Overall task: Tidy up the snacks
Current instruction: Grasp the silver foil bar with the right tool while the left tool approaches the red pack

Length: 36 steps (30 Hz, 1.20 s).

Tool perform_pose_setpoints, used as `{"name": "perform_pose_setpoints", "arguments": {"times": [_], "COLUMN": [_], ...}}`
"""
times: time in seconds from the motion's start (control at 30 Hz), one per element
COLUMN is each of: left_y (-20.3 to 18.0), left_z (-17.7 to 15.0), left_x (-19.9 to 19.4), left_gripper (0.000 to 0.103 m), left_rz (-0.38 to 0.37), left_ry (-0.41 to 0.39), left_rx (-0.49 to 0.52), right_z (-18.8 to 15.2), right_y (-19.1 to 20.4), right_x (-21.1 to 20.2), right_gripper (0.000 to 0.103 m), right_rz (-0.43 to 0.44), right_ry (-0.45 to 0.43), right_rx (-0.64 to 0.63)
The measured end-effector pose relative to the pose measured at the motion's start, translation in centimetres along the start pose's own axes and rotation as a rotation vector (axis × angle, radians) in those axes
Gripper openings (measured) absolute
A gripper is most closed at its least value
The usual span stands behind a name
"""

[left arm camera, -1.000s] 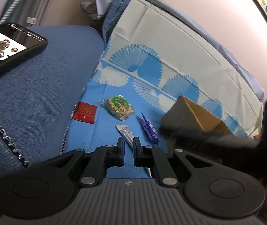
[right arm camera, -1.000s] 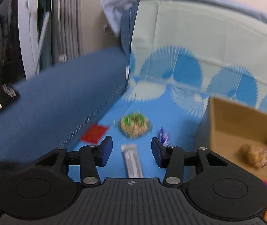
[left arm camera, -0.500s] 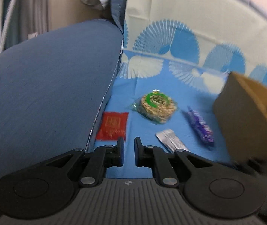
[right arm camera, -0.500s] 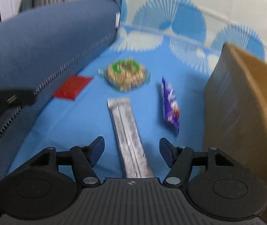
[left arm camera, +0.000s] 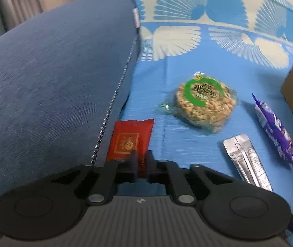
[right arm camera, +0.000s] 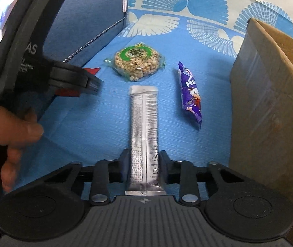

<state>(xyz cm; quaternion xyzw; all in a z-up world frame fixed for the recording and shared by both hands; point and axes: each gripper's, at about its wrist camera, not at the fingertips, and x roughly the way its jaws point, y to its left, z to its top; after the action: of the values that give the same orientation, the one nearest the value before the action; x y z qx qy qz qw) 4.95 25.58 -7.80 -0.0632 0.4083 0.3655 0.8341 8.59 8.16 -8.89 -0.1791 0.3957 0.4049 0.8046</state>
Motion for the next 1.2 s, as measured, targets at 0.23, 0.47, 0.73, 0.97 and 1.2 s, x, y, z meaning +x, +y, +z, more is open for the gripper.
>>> {"name": "perform_pose_setpoints", "arguments": {"times": [0.23, 0.47, 0.73, 0.97, 1.2], "left_y": [1.8, 4.6, 5.0, 5.0, 2.9], "left_z": [-1.5, -6.3, -10.5, -10.9, -9.2], "left_x": [-5.8, -11.9, -14.7, -15.3, -14.2], "left_gripper": [0.000, 0.000, 0.000, 0.000, 0.016], "left_rz": [-0.149, -0.467, -0.533, -0.508, -0.296], "left_ry": [-0.095, -0.115, -0.148, -0.169, -0.236], "left_rx": [-0.069, -0.203, -0.199, -0.208, -0.126], "right_z": [0.1, -0.7, -3.3, -7.9, -7.8], "right_y": [0.1, 0.7, 0.5, 0.0, -0.2], "right_x": [-1.4, -4.7, -9.3, -11.0, -9.4], "right_gripper": [0.024, 0.024, 0.024, 0.024, 0.025], "right_rz": [0.013, 0.035, 0.075, 0.057, 0.033], "right_ry": [-0.070, -0.106, -0.044, -0.038, -0.056], "right_rx": [-0.006, -0.034, -0.007, 0.026, 0.039]}}
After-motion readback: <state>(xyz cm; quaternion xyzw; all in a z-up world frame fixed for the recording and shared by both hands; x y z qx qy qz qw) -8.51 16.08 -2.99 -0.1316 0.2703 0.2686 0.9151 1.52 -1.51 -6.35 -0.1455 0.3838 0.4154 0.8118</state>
